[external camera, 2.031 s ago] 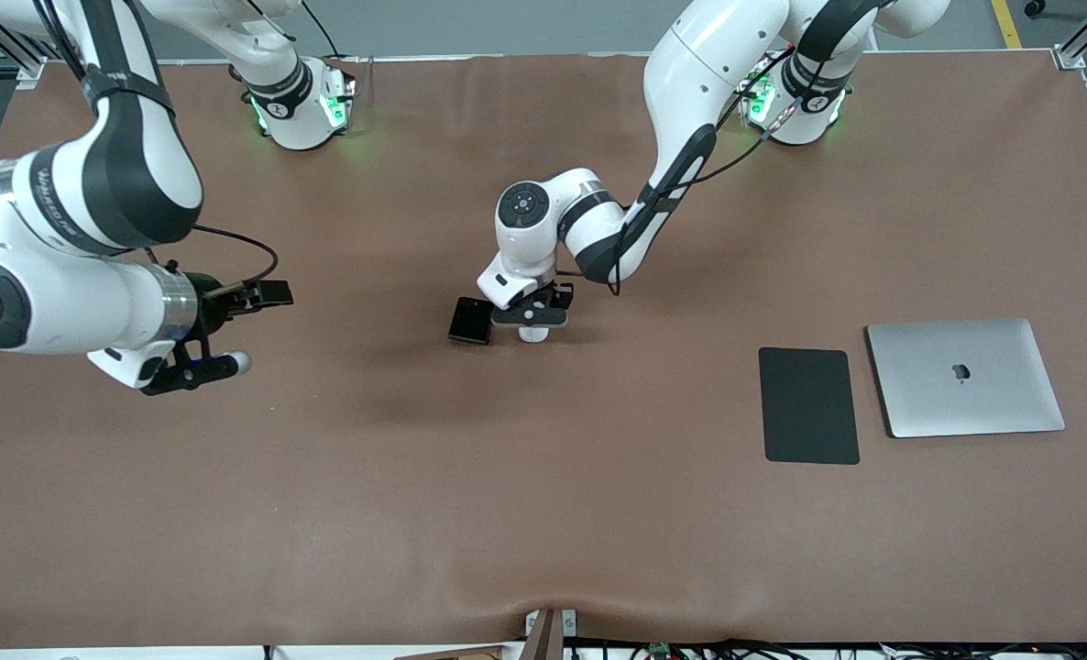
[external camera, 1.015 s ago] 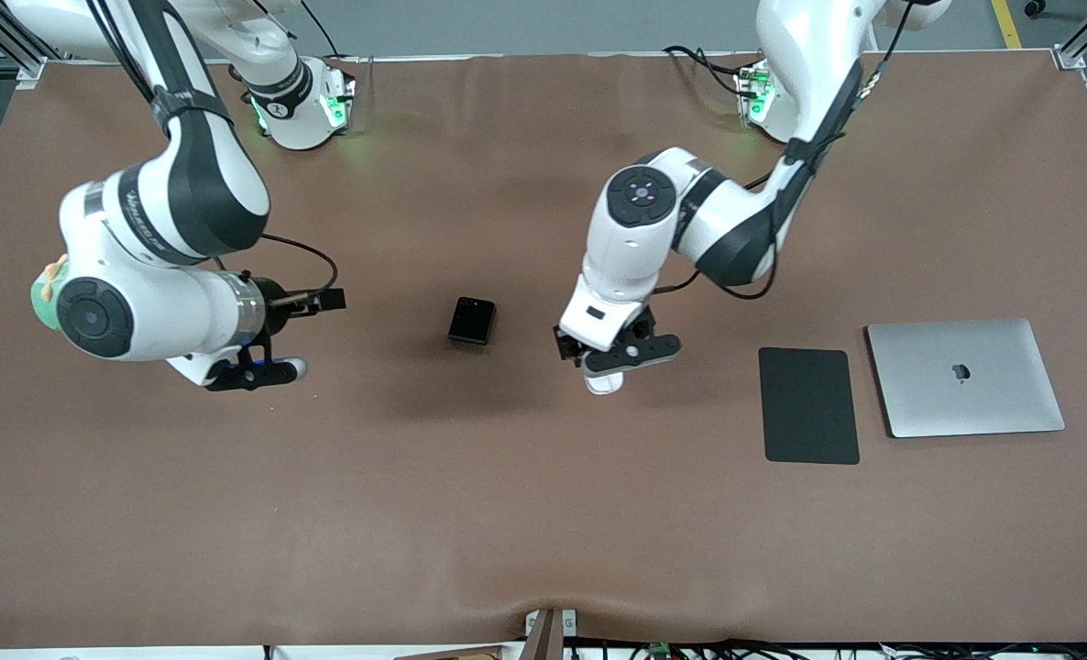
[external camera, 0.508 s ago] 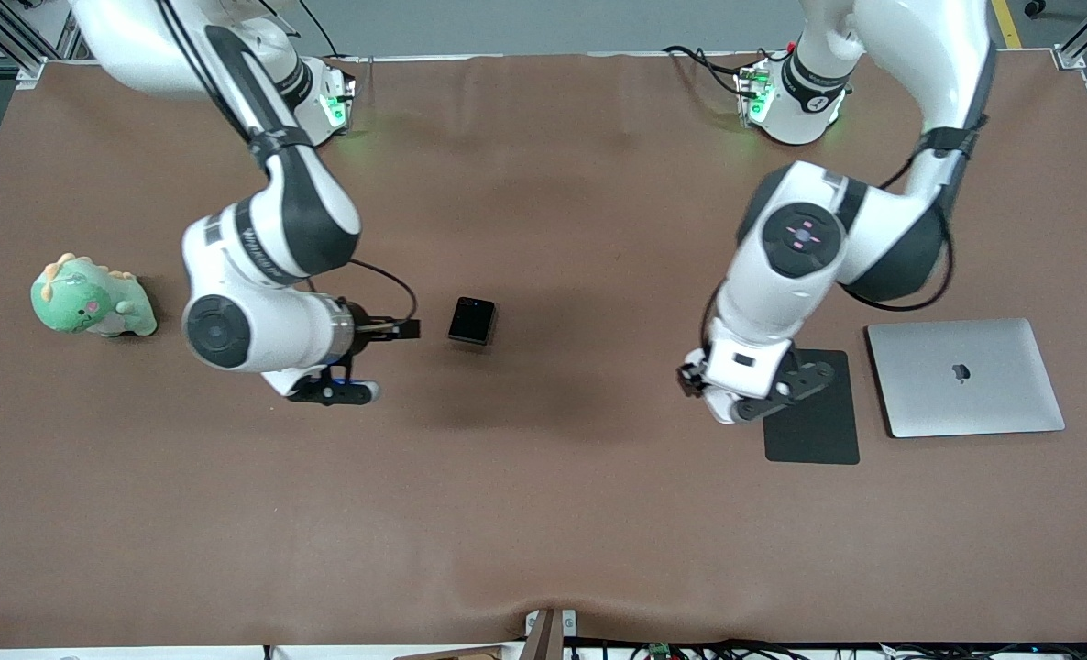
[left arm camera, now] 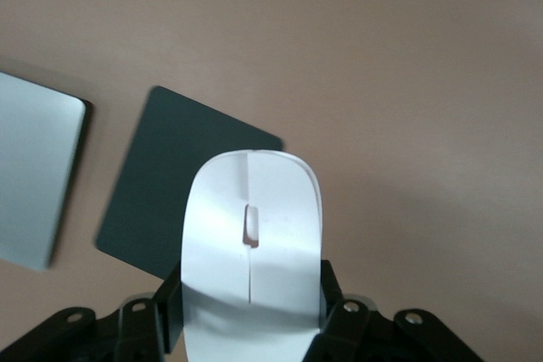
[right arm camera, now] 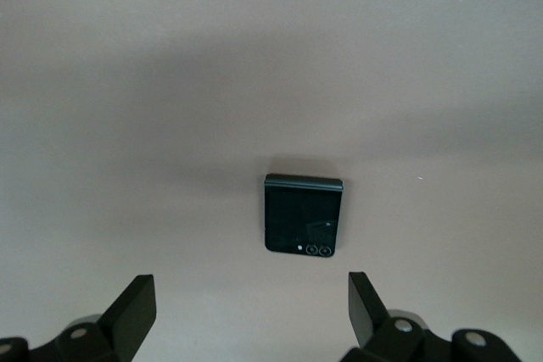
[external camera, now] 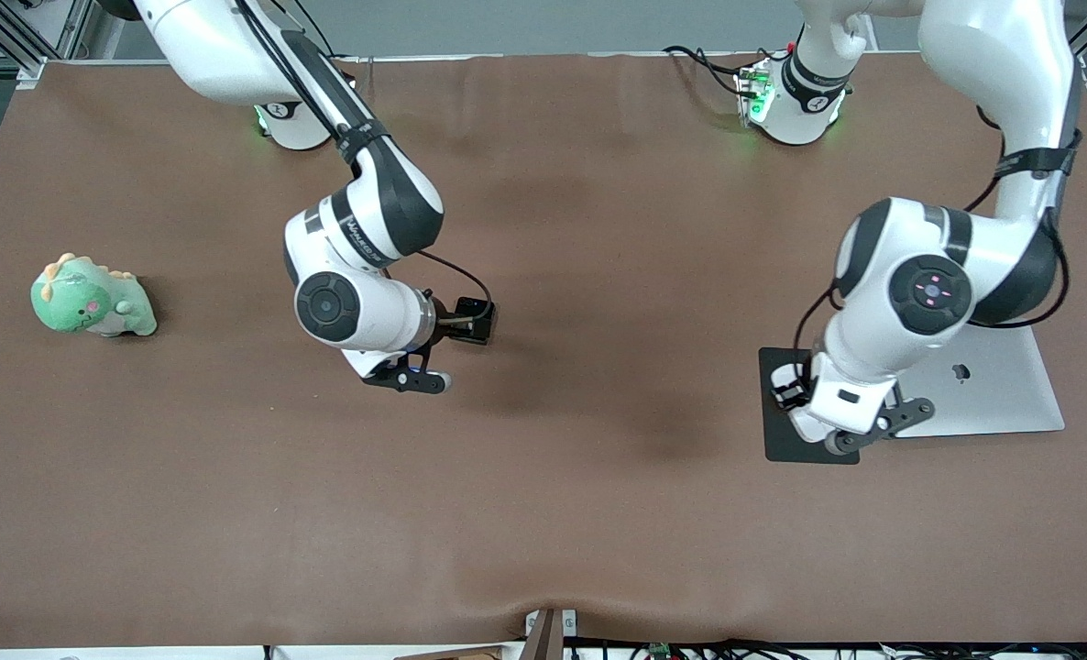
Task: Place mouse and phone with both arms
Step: 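Carry the mouse toward the mouse pad while the right gripper reaches the phone, then lower the mouse onto the pad and open the left gripper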
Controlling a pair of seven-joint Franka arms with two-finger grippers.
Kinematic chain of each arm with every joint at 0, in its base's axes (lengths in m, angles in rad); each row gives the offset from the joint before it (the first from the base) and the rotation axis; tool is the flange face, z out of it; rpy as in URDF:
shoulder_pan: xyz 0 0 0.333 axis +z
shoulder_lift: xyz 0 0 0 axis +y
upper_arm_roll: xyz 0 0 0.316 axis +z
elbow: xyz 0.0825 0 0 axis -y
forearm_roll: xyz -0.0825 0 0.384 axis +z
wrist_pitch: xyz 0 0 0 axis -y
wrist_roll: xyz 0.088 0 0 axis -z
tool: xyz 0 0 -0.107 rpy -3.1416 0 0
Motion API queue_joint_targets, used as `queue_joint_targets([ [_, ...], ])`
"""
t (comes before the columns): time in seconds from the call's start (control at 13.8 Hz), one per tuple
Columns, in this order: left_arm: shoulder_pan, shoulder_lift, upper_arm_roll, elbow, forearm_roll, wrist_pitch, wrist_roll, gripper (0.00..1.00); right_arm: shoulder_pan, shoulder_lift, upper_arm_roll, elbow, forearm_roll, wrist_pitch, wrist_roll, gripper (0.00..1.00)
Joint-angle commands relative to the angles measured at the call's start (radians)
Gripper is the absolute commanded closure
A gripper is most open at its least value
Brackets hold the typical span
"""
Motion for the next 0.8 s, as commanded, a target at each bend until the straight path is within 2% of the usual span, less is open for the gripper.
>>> queue_joint_targets([
  [0.0, 0.072, -0.017, -0.011, -0.056, -0.015, -0.008, 0.184, 1.00, 0.030, -0.031, -0.009, -0.162, -0.006, 0.181, 0.011, 0.00],
  [0.07, 0.090, -0.005, -0.011, -0.062, -0.015, -0.008, 0.253, 1.00, 0.048, -0.033, -0.009, -0.201, -0.006, 0.241, 0.017, 0.00],
  [0.29, 0.126, 0.077, -0.011, -0.067, -0.034, 0.007, 0.448, 1.00, 0.062, -0.037, -0.012, -0.253, -0.013, 0.260, 0.026, 0.00],
  [0.51, 0.124, 0.161, -0.010, -0.066, -0.039, 0.093, 0.474, 1.00, 0.079, -0.036, -0.015, -0.296, -0.024, 0.305, 0.028, 0.00],
  [0.73, 0.127, 0.204, -0.008, -0.064, -0.038, 0.159, 0.482, 1.00, 0.101, -0.034, -0.015, -0.356, -0.027, 0.435, 0.078, 0.00],
])
